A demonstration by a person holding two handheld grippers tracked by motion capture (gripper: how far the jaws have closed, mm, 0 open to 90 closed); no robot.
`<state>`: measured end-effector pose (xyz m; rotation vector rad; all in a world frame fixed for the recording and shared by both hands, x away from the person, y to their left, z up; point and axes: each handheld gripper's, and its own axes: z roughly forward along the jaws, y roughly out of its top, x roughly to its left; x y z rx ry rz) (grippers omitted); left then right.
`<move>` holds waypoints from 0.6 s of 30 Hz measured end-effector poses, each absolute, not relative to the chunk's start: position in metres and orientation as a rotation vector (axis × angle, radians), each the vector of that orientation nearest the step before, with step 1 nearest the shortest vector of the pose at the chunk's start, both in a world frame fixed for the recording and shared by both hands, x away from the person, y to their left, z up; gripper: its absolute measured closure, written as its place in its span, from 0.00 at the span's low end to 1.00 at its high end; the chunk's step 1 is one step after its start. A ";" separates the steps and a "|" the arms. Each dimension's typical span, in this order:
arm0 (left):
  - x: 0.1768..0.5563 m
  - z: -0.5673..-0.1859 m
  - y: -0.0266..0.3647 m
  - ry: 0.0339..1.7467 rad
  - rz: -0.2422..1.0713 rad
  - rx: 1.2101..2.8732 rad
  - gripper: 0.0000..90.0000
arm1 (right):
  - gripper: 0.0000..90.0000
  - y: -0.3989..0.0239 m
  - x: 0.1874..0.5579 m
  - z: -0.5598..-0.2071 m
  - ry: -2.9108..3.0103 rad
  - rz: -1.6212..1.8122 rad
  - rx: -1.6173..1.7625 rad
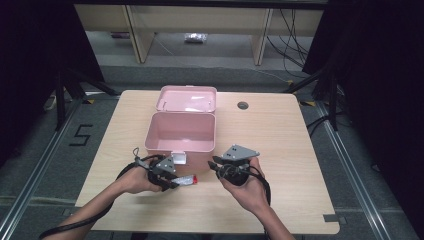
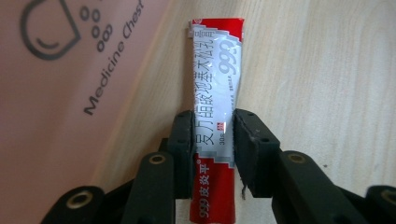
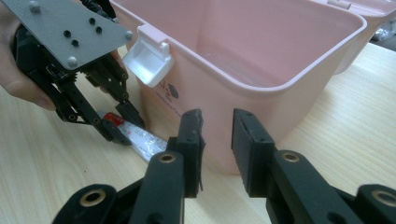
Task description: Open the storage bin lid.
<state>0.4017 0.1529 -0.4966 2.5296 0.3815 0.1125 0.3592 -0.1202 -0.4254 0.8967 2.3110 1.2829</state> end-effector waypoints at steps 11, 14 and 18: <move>0.405 -0.496 0.151 0.397 0.085 2.537 0.76 | 0.82 -0.121 0.360 -0.426 2.316 1.303 0.887; 0.406 -0.496 0.150 0.403 0.067 2.535 0.75 | 0.82 -0.122 0.359 -0.424 2.320 1.277 0.898; 0.407 -0.496 0.149 0.409 0.054 2.537 0.77 | 0.82 -0.121 0.360 -0.424 2.319 1.286 0.894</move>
